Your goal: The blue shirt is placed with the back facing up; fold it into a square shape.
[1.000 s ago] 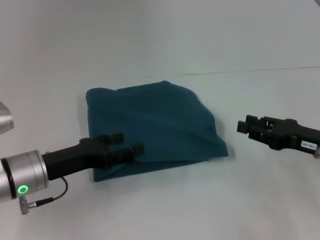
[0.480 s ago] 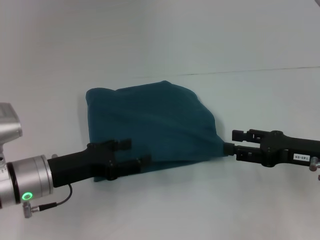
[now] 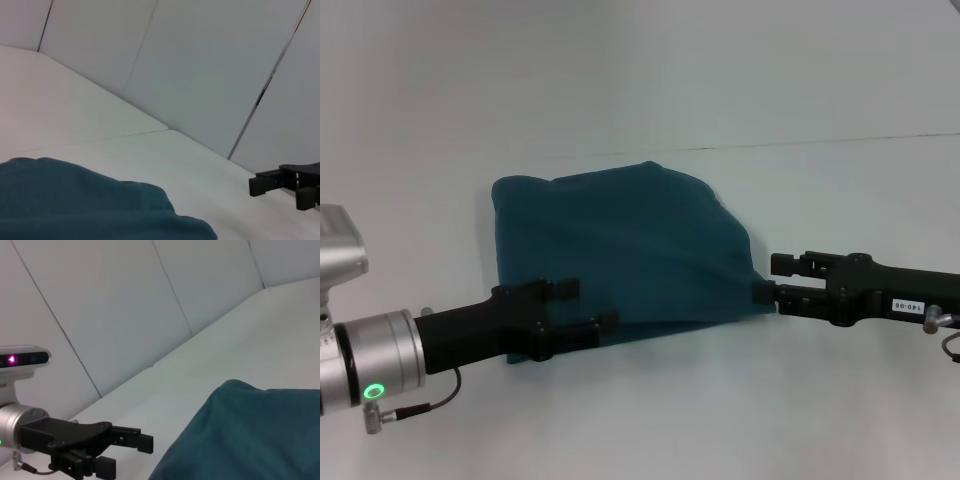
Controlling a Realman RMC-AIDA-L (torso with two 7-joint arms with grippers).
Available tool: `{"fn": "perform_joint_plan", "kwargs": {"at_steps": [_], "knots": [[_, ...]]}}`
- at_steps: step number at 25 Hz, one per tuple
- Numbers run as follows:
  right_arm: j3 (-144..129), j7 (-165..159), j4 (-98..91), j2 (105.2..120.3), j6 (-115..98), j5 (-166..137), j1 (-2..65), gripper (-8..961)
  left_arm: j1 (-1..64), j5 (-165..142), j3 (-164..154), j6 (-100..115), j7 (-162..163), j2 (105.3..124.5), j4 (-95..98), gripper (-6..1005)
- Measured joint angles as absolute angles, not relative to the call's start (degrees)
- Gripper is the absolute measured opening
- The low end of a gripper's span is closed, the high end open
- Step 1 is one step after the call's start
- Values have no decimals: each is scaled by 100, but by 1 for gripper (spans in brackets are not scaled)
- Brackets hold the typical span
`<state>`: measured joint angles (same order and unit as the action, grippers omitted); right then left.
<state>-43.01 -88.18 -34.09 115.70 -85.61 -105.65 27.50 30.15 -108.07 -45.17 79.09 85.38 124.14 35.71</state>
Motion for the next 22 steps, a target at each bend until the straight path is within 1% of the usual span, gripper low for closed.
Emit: {"fn": "perform_joint_plan", "kwargs": {"at_steps": [22], "knots": [[-4280, -8868, -3410, 11583, -8553, -10901, 2953, 725, 3032, -10964, -4518, 7947, 8315, 12410, 3541, 878]]}}
